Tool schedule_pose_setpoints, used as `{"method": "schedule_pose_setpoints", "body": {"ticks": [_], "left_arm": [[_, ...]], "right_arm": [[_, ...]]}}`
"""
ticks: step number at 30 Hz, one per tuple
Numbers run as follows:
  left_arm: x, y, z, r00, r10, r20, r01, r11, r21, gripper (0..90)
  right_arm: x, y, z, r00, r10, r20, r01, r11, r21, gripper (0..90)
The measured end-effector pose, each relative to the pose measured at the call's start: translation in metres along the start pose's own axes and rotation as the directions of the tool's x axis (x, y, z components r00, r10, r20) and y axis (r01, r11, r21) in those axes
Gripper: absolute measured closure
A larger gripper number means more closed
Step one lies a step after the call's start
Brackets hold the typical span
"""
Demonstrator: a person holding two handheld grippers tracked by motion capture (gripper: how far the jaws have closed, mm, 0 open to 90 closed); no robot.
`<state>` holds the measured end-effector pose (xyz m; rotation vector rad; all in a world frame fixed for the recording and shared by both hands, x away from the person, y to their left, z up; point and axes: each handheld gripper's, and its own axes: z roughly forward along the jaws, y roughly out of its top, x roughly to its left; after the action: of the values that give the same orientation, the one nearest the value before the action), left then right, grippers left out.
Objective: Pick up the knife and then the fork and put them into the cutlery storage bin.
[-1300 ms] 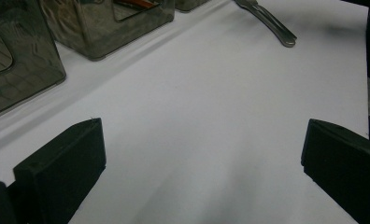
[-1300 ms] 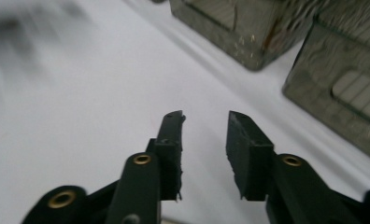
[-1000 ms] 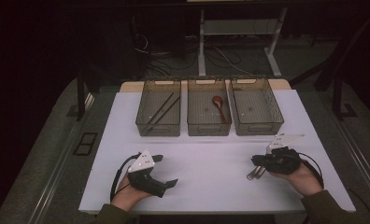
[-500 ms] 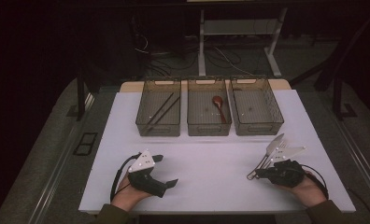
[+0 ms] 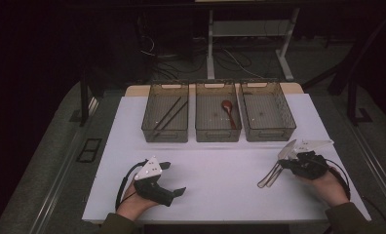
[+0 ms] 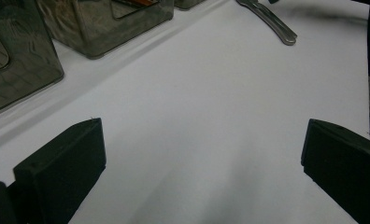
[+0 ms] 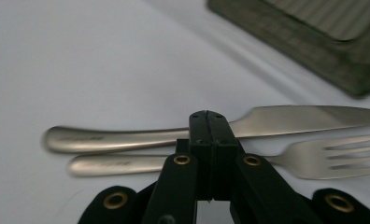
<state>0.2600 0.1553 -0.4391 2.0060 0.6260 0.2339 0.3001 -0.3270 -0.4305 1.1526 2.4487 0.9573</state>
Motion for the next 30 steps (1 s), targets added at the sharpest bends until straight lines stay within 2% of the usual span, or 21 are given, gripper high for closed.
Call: {"method": "schedule_pose_setpoints", "body": {"ticks": [7,11,22,30], "left_arm": [[0.000,0.000,0.000,1.0000,0.002,0.000,-0.002,1.0000,0.001,0.0],[0.000,0.000,0.000,1.0000,0.001,0.000,-0.001,1.0000,0.000,0.0],[0.000,0.000,0.000,1.0000,0.002,0.003,-0.002,1.0000,0.000,0.0],[0.000,0.000,0.000,1.0000,0.001,0.006,-0.001,1.0000,0.002,0.0]], "right_arm": [[-0.022,0.002,0.010,0.9977,0.028,0.062,-0.030,0.999,0.030,88.9],[-0.028,0.000,0.017,0.9966,0.032,0.076,-0.037,0.998,0.058,89.1],[-0.028,-0.007,0.006,0.9954,0.039,0.088,-0.049,0.992,0.112,89.1],[-0.025,-0.018,-0.009,0.9973,0.027,0.069,-0.037,0.986,0.163,89.1]]}}
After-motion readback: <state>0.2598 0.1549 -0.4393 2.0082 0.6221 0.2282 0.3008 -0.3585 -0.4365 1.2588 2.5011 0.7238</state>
